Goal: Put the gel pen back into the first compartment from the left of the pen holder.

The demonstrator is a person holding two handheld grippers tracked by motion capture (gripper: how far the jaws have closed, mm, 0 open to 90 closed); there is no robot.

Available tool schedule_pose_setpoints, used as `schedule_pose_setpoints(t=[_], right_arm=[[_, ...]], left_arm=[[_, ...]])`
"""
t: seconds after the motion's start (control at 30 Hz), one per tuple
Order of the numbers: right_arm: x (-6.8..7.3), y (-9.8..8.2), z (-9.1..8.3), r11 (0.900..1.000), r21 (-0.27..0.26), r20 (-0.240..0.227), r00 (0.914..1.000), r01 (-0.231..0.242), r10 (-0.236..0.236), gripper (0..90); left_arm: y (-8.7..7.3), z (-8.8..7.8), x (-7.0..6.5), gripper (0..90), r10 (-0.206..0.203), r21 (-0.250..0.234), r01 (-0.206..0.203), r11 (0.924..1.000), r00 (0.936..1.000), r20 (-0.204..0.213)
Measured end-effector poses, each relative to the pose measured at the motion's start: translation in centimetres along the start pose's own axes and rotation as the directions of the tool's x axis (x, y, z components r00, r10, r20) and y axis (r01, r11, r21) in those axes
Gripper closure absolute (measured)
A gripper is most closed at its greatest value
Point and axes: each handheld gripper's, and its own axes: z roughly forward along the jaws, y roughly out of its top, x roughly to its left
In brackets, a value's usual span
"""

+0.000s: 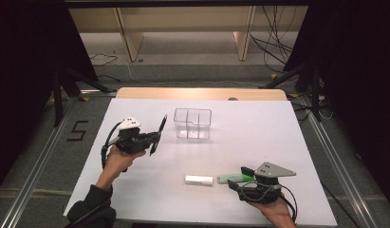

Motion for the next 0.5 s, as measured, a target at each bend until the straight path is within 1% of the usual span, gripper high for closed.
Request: schedule_pose_setpoints(t=[0.03,0.07,0.1,0.13,0.17,0.2,0.23,0.27,0.3,0.33,0.37,0.47,0.5], right_arm=[[0.0,-0.1,-0.1,1.0,0.0,0.002,1.0,-0.001,0.001,28.8],[0.0,-0.1,-0.1,1.0,0.0,0.002,1.0,-0.001,0.001,28.8],[0.0,-0.1,-0.2,1.0,-0.007,0.002,1.0,-0.003,0.003,28.8],[0.0,-0.1,-0.2,1.0,-0.007,0.002,1.0,-0.003,0.003,28.8],[0.0,-0.2,-0.3,1.0,-0.012,0.002,1.0,-0.002,0.002,28.6],[0.0,-0.2,-0.3,1.0,-0.012,0.002,1.0,-0.002,0.002,28.6],[0.0,-0.2,-0.4,1.0,-0.015,0.002,1.0,-0.005,0.005,28.2],[0.0,-0.2,-0.4,1.0,-0.016,0.001,1.0,-0.005,0.005,28.0],[0.0,-0.3,-0.5,1.0,-0.016,0.002,1.0,-0.005,0.005,28.0],[0.0,-0.3,-0.5,1.0,-0.016,0.002,1.0,-0.005,0.005,28.0],[0.0,-0.3,-0.5,1.0,-0.019,0.0,1.0,-0.004,0.004,27.9],[0.1,-0.4,-0.5,1.0,-0.019,-0.002,1.0,-0.002,0.002,27.7],[0.1,-0.4,-0.6,1.0,-0.019,-0.005,1.0,-0.002,0.002,27.6]], left_arm=[[0.4,0.3,0.1,78.9,-0.015,-0.026,0.015,0.9996,0.9999,-0.005],[0.4,0.3,0.1,78.8,-0.015,-0.026,0.015,0.9996,0.9999,-0.005],[0.8,0.6,0.1,78.9,-0.023,-0.045,0.022,0.9987,0.9996,-0.018],[0.8,0.6,0.1,78.9,-0.023,-0.045,0.022,0.9987,0.9996,-0.018],[1.2,0.8,0.3,78.9,-0.037,-0.071,0.035,0.9969,0.9989,-0.027],[1.2,0.8,0.3,78.8,-0.037,-0.071,0.035,0.9969,0.9989,-0.027],[1.6,1.1,0.5,78.9,-0.061,-0.098,0.058,0.9935,0.9977,-0.029],[1.6,1.1,0.5,78.8,-0.061,-0.098,0.058,0.9935,0.9977,-0.029],[2.0,1.3,0.6,78.9,-0.08,-0.122,0.075,0.9897,0.9962,-0.035],[2.0,1.3,0.6,78.8,-0.08,-0.122,0.075,0.9897,0.9962,-0.035],[2.4,1.6,0.8,78.9,-0.101,-0.139,0.097,0.9855,0.9945,-0.027],[2.8,1.9,0.9,78.9,-0.109,-0.147,0.103,0.9837,0.9936,-0.03],[3.1,2.3,0.8,78.9,-0.11,-0.15,0.104,0.9832,0.9935,-0.03]])
